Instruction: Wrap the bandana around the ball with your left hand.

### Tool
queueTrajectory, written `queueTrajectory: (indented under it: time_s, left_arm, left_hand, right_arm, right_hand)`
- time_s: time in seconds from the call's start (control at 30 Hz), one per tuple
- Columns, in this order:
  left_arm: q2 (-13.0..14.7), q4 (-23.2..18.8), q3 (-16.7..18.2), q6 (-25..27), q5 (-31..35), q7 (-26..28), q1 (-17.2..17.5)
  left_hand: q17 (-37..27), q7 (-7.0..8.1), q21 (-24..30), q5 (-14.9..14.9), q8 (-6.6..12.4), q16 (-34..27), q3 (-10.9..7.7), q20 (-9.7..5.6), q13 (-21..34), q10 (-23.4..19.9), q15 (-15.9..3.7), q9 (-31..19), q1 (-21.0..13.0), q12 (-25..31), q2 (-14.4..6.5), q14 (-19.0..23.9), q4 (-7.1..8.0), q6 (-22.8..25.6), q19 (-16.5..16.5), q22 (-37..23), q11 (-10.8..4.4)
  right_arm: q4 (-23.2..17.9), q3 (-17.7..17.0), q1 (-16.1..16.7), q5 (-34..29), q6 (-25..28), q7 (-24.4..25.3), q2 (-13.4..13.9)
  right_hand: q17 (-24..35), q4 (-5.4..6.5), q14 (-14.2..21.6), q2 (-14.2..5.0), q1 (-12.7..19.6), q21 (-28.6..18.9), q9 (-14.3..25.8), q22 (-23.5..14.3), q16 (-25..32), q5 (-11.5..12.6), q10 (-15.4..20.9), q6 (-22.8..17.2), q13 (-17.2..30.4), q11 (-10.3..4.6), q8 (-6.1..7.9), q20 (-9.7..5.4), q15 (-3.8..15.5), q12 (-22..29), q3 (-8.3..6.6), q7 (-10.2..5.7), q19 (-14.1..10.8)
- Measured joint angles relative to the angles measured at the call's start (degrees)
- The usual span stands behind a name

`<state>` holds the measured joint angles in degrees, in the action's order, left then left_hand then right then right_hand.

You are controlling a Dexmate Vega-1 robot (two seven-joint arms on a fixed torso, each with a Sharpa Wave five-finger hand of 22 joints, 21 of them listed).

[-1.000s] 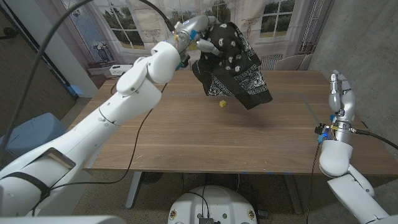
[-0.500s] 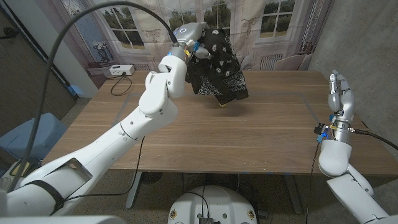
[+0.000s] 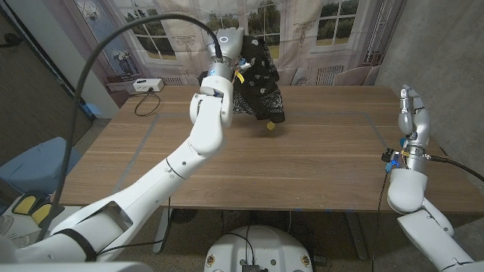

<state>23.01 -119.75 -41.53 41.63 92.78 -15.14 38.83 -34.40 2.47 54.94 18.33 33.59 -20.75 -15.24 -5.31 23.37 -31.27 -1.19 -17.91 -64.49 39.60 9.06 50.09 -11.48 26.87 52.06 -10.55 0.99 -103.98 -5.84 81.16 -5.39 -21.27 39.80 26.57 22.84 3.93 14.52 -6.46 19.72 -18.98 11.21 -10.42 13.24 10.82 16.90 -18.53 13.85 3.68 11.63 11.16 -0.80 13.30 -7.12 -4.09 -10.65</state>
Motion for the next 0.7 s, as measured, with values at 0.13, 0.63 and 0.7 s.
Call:
queueTrajectory:
  time_s: [0.13,0.63,0.7]
  left_arm:
    - [-1.6,1.2,0.9,-0.9,7.3,-1.1,1.3]
    - [-7.3,7.9,5.5,-1.5,39.3,-3.0,5.8]
    - [-7.8,8.5,5.8,-2.0,42.5,-3.6,6.2]
  left_hand:
    - [-0.3,0.00,0.2,0.0,-0.23,0.3,0.00,0.00,0.0,0.0,0.00,0.0,0.0,-0.2,0.0,0.0,0.01,0.0,0.0,0.0,0.00]
    - [-0.3,0.06,1.2,0.3,-0.66,0.8,0.08,0.41,0.0,-0.3,0.00,0.0,0.0,-0.9,0.0,0.0,0.08,0.1,-0.4,0.0,0.00]
    - [-0.5,0.07,1.2,0.3,-0.71,1.1,0.08,0.52,0.0,-0.4,0.00,0.0,0.1,-1.2,-0.1,0.0,0.08,0.1,-0.5,0.0,0.06]
  right_arm:
    - [0.2,0.2,-0.3,0.4,-0.1,-0.5,0.2]
    - [1.6,1.5,-2.6,2.2,-0.8,-2.9,1.6]
    - [1.7,1.6,-2.8,2.5,-0.9,-3.2,1.8]
  right_hand:
    - [0.0,0.00,0.0,-0.07,-0.1,0.1,0.0,0.0,0.0,0.0,0.2,0.0,0.0,0.22,0.00,0.00,0.00,0.0,0.00,0.00,0.0]
    - [0.0,0.00,0.0,0.16,-0.3,0.1,0.0,-0.1,0.0,0.0,0.2,0.4,-0.3,0.21,0.00,0.03,0.00,0.0,0.00,0.00,-0.6]
    - [0.0,0.00,0.0,0.16,-0.3,0.1,0.0,-0.1,0.0,0.0,0.2,0.4,-0.3,0.21,0.00,0.03,0.00,0.0,0.00,0.00,-0.6]
